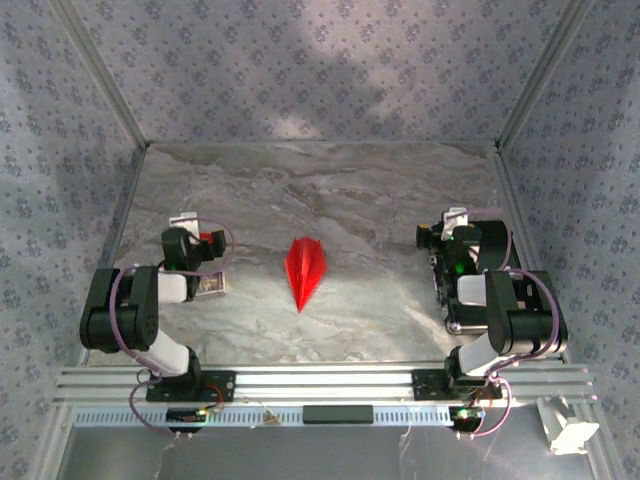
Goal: Fold a paper plane with a square sheet of paper (pick it up from the middle)
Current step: Reset both arms
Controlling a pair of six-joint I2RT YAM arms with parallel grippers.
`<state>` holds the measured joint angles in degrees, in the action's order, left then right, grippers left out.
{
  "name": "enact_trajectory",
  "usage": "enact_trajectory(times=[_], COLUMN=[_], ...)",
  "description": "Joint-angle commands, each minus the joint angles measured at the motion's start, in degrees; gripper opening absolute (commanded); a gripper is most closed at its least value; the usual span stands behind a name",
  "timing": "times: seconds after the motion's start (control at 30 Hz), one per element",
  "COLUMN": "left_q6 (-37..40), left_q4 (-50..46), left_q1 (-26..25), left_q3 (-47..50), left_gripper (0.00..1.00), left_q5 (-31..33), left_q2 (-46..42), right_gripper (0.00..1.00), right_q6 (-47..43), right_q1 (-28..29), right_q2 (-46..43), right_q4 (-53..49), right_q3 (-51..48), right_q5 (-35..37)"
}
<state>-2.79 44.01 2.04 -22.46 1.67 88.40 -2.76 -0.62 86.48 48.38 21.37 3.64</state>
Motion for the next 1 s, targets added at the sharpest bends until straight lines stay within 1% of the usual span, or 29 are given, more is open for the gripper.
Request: enact_trajectory(times=[0.0,0.77,0.9,0.97], left_q6=[0.7,1.2,1.5,2.1], left_q4=[2.6,2.2,2.4,2.7], left_q1=[0.2,-0.3,-0.3,-0.3], left_q3=[-1.2,-1.4,-1.4,-1.1], left_gripper=[1.0,1.0,1.0,1.0], left_q5=[-1.4,-1.3,-2.0,-3.8], left_q2=[-0.6,-0.5,-0.5,-0.6], right_gripper=[0.99,0.99,0.99,0.99], right_q6=[1.5,1.4,1.4,1.5], right_q1=[-0.5,-0.4,-0.6,-0.6], right_q2=[0.7,0.7,0.7,0.7], right_q4=[-1.7,-1.8,-2.0,-1.8], right_q3=[1.0,1.0,1.1,1.0], right_q5=[1.4,1.5,1.3,1.2])
